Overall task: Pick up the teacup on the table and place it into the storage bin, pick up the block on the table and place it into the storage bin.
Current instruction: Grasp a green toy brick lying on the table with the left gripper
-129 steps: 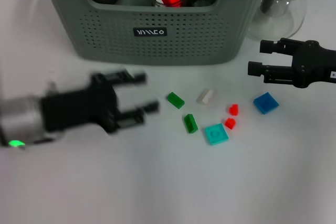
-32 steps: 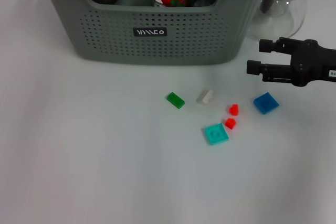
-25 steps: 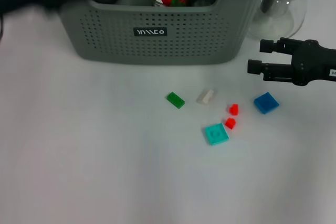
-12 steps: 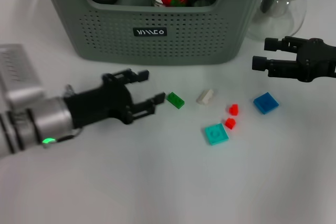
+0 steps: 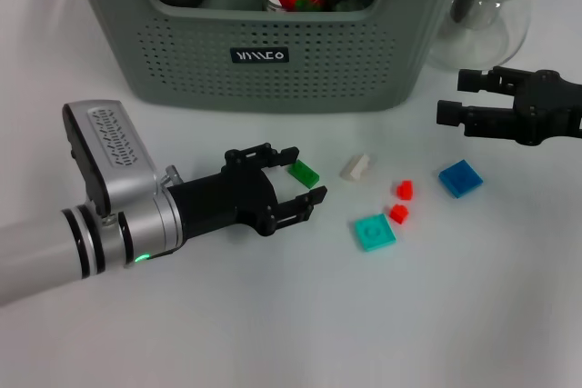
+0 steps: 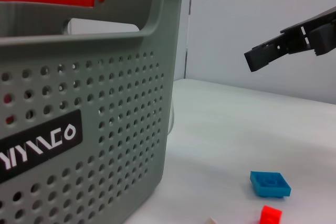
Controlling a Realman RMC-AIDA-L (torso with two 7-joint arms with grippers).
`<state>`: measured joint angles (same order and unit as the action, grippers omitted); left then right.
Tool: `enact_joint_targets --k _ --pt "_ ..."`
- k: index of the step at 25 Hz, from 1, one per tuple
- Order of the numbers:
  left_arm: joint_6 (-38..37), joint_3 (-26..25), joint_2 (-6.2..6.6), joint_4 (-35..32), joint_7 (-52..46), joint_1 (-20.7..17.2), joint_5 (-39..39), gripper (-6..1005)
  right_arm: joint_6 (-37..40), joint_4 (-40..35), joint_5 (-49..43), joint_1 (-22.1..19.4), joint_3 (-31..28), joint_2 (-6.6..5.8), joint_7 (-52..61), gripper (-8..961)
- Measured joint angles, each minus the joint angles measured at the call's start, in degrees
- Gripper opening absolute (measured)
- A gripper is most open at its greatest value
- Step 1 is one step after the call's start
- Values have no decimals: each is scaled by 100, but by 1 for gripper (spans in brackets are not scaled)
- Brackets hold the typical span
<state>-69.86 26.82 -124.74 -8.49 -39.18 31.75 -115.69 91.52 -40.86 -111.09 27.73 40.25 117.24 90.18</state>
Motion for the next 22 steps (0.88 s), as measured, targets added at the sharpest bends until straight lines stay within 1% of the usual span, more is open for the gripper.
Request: enact_joint_targets --k 10,18,22 --pt "75 26 -4 261 123 117 -77 659 -22 4 0 -4 26 0 0 857" --pt "301 -32 29 265 72 49 -26 658 -28 1 -2 18 26 0 0 856" --pt "590 -27 19 276 29 38 -31 658 -29 1 -37 41 14 0 0 856"
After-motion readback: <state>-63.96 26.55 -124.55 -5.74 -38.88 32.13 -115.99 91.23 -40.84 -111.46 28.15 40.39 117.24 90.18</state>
